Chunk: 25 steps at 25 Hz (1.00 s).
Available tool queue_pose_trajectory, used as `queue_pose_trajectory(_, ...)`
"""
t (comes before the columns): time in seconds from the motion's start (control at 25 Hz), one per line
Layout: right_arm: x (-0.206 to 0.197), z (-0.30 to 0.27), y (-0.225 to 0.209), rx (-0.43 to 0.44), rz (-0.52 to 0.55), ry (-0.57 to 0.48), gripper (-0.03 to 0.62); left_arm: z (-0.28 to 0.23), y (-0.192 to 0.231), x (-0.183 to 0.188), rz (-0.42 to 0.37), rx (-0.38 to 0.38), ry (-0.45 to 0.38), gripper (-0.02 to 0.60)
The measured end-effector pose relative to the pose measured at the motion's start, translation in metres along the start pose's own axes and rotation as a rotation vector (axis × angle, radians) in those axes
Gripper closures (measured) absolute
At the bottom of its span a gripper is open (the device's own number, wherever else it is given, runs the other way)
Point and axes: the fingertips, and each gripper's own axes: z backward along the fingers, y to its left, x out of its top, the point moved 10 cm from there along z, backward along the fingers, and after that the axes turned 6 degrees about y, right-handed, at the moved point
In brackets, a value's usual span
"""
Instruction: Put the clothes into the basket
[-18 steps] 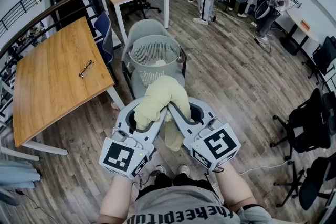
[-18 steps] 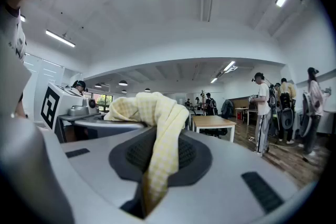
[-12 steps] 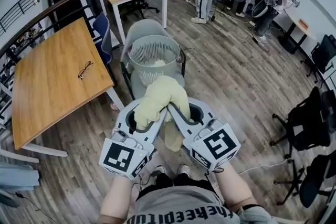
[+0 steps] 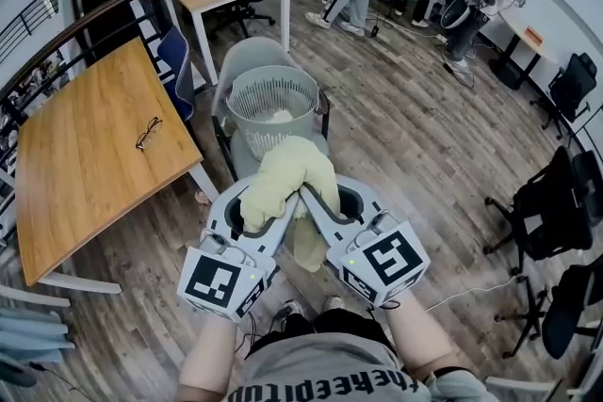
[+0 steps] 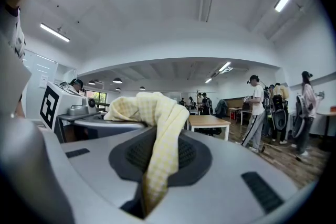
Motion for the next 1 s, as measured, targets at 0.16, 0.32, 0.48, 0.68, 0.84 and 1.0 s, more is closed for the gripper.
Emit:
queue_pose_trajectory(0.16, -0.004, -0.006, 0.0, -0.026, -0.013, -0.008, 0.54, -0.004, 0.009, -0.004, -0.011, -0.024, -0.005, 0.393)
queue_pose_trajectory(0.32, -0.007, -0.012, -0.009, -0.019, -0.015, -0.008, 0.533, -0.013, 0.014, -0.008, -0.016, -0.031, -0.009, 0.387)
queue_pose_trajectory(0.48, -0.004, -0.025, -0.023, -0.021, -0.007, -0.009, 0.52, -0.027, 0.026, -0.007, -0.006, -0.02, -0.014, 0.385)
queue_pose_trajectory(0.68, -0.001, -0.046, -0.053, 0.01, -0.006, 0.003, 0.519, -0.055, 0.04, -0.005, -0.004, 0.016, -0.002, 0.385)
queue_pose_trajectory(0.84, 0.003, -0.064, -0.082, 0.052, 0.001, 0.008, 0.527, -0.081, 0.051, -0.001, -0.002, 0.053, 0.002, 0.385)
queue_pose_trajectory(1.0, 0.008, -0.079, -0.116, 0.094, 0.007, 0.014, 0.53, -0.112, 0.058, 0.004, 0.002, 0.089, 0.006, 0.385)
